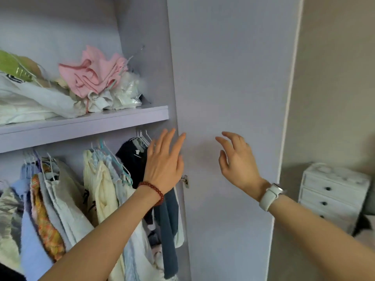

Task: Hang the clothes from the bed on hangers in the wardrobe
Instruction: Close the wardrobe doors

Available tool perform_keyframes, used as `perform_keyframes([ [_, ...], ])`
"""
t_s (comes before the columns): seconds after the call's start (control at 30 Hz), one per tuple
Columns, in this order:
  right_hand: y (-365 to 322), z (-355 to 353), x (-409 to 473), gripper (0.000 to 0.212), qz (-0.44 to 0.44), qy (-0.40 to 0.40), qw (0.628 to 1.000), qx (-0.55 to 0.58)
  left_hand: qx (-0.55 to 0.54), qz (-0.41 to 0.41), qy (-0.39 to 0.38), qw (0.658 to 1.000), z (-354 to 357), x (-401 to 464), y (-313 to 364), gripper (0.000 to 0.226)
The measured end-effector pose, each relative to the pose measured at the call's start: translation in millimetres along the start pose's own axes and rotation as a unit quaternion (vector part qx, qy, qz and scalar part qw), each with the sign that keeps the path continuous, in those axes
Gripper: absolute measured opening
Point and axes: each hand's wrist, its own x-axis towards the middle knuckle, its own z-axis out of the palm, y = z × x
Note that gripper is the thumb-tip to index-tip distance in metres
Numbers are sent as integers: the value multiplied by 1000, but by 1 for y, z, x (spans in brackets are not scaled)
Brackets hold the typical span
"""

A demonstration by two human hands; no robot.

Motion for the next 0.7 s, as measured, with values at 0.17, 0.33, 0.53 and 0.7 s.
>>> perform_keyframes([
  [0.17, 46, -78, 38, 42, -7, 187, 978, -95, -45, 69, 81, 993, -10, 80, 59, 52],
  [0.33, 73, -101, 66, 56, 183, 156, 970, 19, -17, 135, 92, 986, -11, 121, 99, 52],
  [0.53, 66, -93, 55, 27, 152, 166, 962, 155, -90, 135, 135, 978, -40, 116, 108, 52],
  [0.7, 21, -81, 51, 44, -4, 221, 947, 232, -60, 158, 211, 963, -82, 101, 79, 48],
])
